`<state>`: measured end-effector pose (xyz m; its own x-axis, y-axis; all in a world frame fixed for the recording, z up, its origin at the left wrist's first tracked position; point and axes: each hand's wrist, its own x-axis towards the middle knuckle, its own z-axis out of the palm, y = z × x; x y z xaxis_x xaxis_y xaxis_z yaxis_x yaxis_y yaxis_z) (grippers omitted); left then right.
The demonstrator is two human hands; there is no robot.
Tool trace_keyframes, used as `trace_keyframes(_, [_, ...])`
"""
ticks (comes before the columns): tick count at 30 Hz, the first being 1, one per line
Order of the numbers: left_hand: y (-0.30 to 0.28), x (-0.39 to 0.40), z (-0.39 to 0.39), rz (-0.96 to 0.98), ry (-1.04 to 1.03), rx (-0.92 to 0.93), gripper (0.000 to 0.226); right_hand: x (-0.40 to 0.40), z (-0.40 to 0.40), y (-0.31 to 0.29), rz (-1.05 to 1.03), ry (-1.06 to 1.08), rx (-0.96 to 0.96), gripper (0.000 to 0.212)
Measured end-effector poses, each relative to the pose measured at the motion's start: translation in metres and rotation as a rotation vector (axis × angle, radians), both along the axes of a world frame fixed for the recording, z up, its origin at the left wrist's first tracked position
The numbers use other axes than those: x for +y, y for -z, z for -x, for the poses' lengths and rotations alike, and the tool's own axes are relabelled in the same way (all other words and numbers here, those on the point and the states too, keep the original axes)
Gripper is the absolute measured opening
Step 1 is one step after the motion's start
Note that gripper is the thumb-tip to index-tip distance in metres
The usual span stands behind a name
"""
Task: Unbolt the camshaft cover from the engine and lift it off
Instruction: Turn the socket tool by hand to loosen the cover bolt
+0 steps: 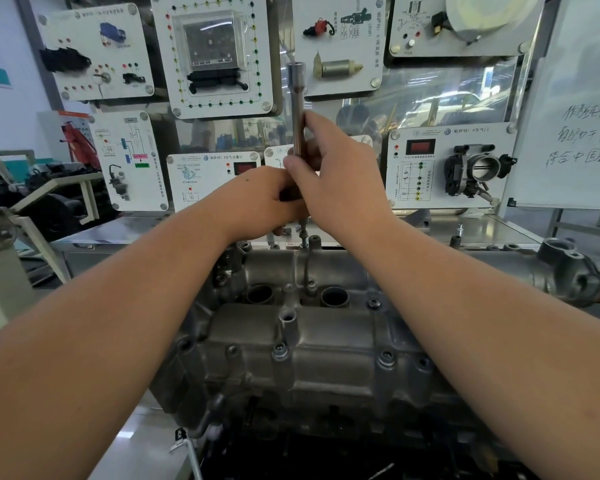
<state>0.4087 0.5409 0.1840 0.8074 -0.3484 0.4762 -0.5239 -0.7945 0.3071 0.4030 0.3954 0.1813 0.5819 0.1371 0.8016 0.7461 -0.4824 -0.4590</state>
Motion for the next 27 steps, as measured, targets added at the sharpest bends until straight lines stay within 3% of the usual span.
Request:
trace_keyframes(2, [0.0003,0.0001,0.0002,0.01,0.013,0.013,0.014,0.0003,-0.0009,-0.0004,0.022,0.016,0.008,0.041])
trace_keyframes(8, [-0.0003,0.0007,0.0018,0.001,0.02,0.007,0.023,0.0001,0.0001,-0.0001,0.028,0.004,0.041,0.054])
trace_keyframes(13, [0.0004,0.0007,-0.0002,0.009,0.009,0.01,0.017,0.0002,0.0009,-0.0009,0.047,0.024,0.019,0.043])
trace_keyframes(20, [-0.0012,0.0,0.0046,-0.02,0.004,0.013,0.019,-0.0006,0.0045,0.0003,0.05,-0.002,0.05,0.064])
trace_keyframes(27, [-0.0006,-0.0003,0.0025,0.022,0.04,0.024,0.018,0.0001,0.0017,-0.0024,0.02,-0.024,0.069,0.051])
